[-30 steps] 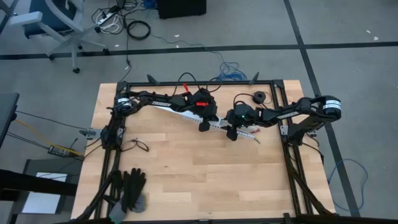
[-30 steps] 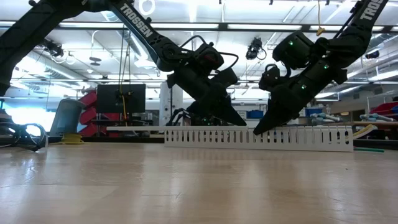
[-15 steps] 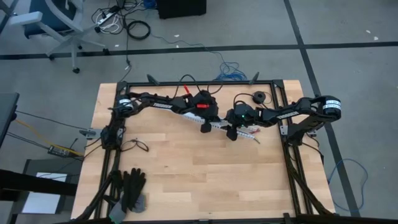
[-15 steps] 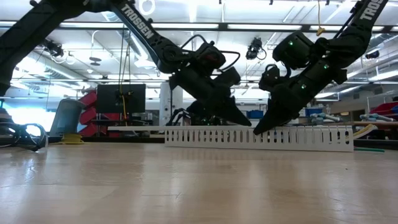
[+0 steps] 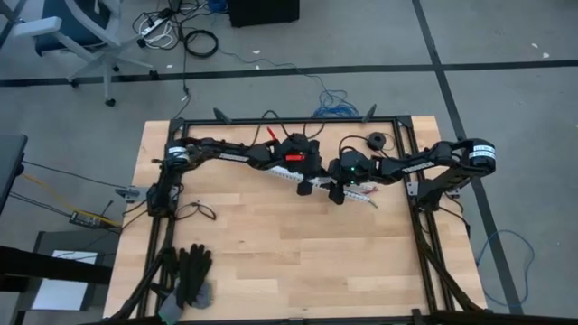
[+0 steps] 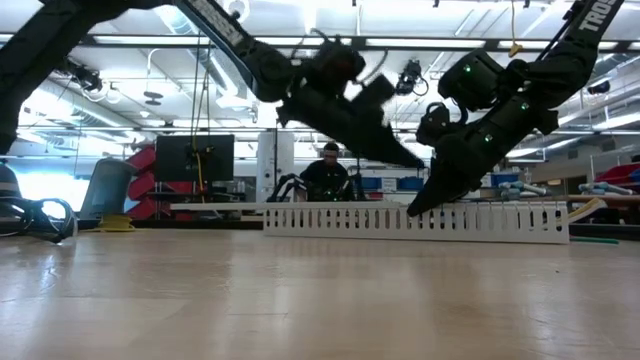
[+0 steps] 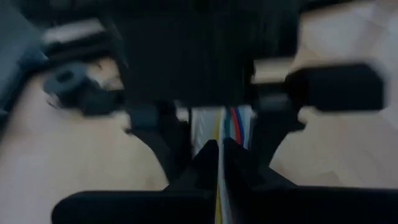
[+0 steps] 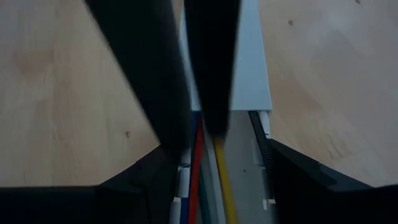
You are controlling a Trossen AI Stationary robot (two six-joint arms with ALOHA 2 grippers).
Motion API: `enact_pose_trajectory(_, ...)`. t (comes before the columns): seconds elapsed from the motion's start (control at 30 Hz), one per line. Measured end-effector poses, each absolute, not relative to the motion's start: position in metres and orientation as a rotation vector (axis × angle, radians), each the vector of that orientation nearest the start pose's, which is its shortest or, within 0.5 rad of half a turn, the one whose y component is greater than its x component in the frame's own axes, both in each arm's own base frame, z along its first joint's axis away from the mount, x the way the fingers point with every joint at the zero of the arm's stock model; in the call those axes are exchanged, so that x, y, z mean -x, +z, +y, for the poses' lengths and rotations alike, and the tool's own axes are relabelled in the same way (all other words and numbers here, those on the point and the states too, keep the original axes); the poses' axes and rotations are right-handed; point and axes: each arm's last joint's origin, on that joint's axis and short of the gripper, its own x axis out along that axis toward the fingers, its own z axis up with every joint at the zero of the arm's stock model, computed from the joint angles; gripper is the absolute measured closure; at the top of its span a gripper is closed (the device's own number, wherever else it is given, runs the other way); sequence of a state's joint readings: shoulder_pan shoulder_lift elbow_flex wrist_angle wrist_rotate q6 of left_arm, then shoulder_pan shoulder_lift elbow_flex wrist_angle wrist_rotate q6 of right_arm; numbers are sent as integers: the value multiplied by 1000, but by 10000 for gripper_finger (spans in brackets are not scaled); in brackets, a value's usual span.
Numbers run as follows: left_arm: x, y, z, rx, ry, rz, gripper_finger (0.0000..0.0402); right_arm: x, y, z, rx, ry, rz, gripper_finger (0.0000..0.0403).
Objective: Ziptie cables
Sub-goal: Close the white cable duct
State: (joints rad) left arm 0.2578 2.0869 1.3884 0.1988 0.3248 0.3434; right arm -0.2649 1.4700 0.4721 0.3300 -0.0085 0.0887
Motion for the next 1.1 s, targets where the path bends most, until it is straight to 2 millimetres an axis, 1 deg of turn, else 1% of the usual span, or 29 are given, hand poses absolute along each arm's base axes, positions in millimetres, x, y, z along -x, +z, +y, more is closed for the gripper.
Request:
enact_pose_trajectory(0.07,-445,185,109,-212,-144,449,402,-243,133,-66,-174,-284,658,195)
enact_pose_trajectory(0.13,-442,187,111,-210,-141,463,401,-243,132,-66,-174,-289,662,195)
enact_pose_trajectory(0.27,-434,183,117,-199,-121,564,401,-243,132,-66,-171,-291,663,195)
enact_pose_trajectory(0.4,-423,170,127,-156,-105,684,401,-243,132,-66,-170,-291,665,195)
enact_pose_trajectory(0.63,-414,156,129,-116,-114,700,401,-243,132,-66,-170,-291,662,195)
enact_pose_trajectory(0.77,-417,149,127,-108,-144,662,401,-243,132,-67,-169,-292,664,195)
enact_pose_trajectory(0.97,-424,151,118,-118,-159,598,402,-243,132,-67,-171,-292,656,195)
enact_pose_trajectory(1.1,-425,151,118,-120,-161,584,401,-243,133,-68,-170,-294,647,195)
